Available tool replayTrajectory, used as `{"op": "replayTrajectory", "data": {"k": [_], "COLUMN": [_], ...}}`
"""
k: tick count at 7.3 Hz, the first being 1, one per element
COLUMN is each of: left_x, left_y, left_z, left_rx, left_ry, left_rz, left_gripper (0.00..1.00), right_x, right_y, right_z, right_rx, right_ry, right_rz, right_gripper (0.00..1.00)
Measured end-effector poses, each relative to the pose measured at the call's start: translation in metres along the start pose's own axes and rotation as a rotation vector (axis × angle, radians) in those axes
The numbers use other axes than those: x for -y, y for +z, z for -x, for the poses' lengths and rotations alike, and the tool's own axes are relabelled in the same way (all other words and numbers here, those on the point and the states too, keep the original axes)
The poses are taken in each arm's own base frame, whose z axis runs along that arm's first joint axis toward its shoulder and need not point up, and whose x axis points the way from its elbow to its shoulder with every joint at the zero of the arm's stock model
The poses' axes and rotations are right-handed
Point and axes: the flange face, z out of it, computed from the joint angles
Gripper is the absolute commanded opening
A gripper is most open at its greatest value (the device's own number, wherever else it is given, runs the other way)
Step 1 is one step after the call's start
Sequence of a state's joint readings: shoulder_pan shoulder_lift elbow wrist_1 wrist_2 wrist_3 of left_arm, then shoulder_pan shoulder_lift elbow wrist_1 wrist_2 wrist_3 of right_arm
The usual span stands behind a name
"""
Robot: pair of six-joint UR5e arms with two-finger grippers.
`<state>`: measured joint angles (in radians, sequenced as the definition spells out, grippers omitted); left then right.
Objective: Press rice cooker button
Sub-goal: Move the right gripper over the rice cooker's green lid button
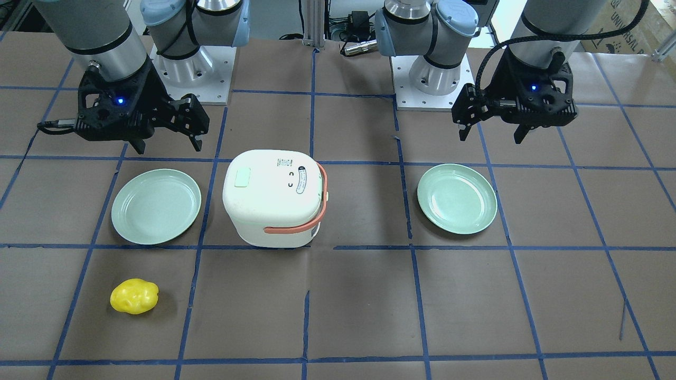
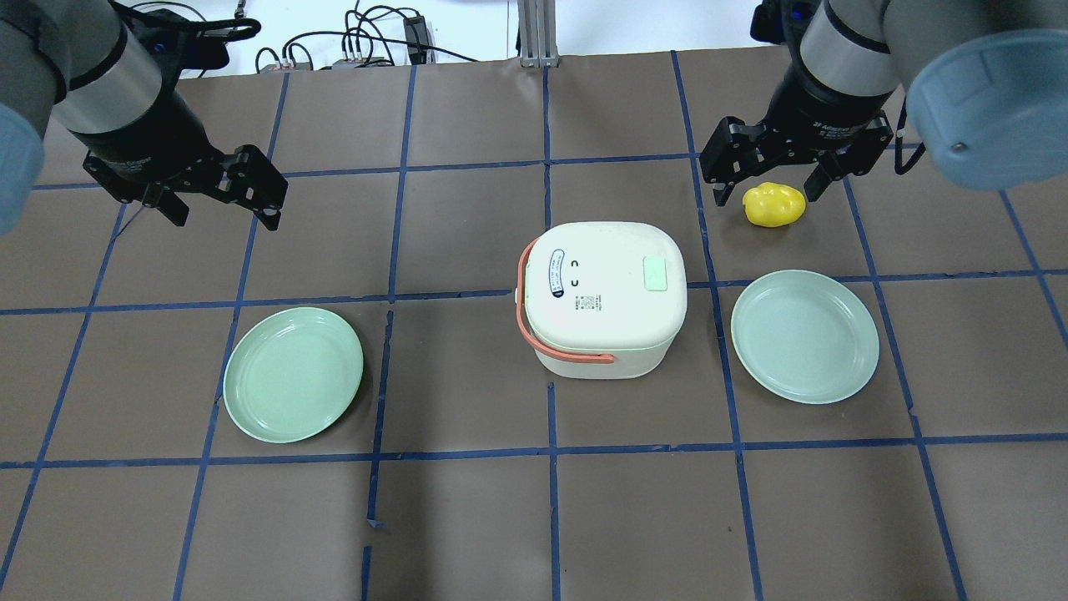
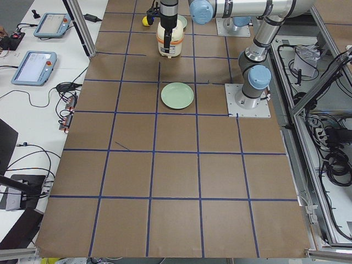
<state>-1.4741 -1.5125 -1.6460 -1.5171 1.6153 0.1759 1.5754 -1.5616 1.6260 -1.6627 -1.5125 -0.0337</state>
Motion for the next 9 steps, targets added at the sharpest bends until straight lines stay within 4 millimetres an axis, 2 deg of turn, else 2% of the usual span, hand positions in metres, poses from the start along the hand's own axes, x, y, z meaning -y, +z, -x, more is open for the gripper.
{"op": "replayTrajectory", "data": {"k": [3,4,5,6,7,8,9], "left_x": [0.000,0.000,0.000,0.000,0.000,0.000,0.000], "left_y": [0.000,0.000,0.000,0.000,0.000,0.000,0.000], "left_z": [0.000,0.000,0.000,0.000,0.000,0.000,0.000], "left_rx": [0.000,0.000,0.000,0.000,0.000,0.000,0.000], "left_ry": [0.000,-0.001,-0.001,0.000,-0.001,-0.001,0.000], "left_rz": [0.000,0.000,0.000,0.000,0.000,0.000,0.000], "left_gripper": [1.00,1.00,1.00,1.00,1.00,1.00,1.00], "right_x": [-0.002,-0.005,-0.011,-0.015,-0.015,-0.016,-0.018], "right_y": [-0.005,-0.008,-0.009,-0.007,0.002,0.017,0.031], "right_z": [0.004,0.014,0.038,0.063,0.077,0.083,0.085], "right_rx": [-0.003,-0.001,-0.001,0.002,0.007,0.008,0.007], "right_ry": [0.032,0.086,0.115,0.115,0.112,0.107,0.102], "right_rz": [-0.009,-0.016,-0.030,-0.060,-0.071,-0.052,-0.026], "right_gripper": [1.00,1.00,0.94,0.71,0.35,0.16,0.09]}}
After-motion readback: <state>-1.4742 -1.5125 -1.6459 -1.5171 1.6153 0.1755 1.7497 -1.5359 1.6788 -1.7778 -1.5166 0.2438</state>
